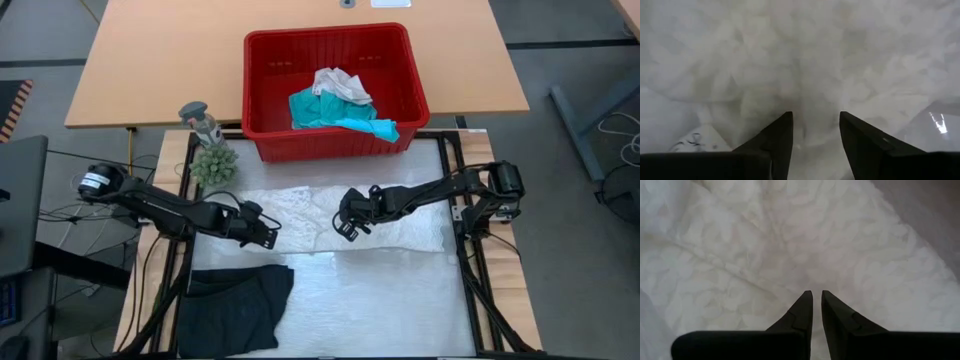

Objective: Fold Laundry from Bin
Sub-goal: Fold the white dress

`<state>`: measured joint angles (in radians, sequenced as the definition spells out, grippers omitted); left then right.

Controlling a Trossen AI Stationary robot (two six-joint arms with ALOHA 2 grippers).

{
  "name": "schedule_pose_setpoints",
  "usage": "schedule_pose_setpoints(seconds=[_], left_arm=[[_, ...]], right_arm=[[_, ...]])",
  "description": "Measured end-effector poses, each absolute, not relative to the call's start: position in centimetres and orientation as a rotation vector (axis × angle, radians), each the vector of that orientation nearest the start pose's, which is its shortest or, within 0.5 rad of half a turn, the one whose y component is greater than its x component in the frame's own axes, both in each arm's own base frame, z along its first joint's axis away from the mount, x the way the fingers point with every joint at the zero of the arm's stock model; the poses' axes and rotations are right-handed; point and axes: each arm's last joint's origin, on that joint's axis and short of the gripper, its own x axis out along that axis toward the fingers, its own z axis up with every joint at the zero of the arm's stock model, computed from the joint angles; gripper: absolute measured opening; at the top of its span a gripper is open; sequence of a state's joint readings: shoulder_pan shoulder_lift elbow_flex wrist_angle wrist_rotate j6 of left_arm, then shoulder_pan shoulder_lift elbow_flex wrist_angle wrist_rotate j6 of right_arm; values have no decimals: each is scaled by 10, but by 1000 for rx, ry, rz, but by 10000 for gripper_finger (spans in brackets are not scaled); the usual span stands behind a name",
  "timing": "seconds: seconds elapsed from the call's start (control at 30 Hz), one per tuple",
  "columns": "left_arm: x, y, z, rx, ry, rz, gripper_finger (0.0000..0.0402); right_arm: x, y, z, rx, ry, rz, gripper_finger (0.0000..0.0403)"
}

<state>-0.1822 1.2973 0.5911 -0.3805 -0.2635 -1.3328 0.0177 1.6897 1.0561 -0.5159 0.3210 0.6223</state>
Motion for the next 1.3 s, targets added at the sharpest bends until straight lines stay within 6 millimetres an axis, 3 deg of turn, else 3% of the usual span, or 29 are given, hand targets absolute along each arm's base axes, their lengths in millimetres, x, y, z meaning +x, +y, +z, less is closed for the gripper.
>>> schedule_pose_setpoints(seconds=[0.1, 0.33, 0.97, 1.3], left_arm=[[222, -34, 155, -972, 836, 717, 119], [225, -35, 155, -991, 810, 699, 10], [214, -51, 188, -1230, 721, 551, 0], [210, -50, 186, -1205, 731, 600, 0]], right_arm=[[323, -5, 182, 355, 1004, -613, 66], [323, -6, 182, 355, 1003, -614, 66], [324, -5, 182, 366, 1002, -610, 66], [324, -5, 182, 367, 997, -608, 66]])
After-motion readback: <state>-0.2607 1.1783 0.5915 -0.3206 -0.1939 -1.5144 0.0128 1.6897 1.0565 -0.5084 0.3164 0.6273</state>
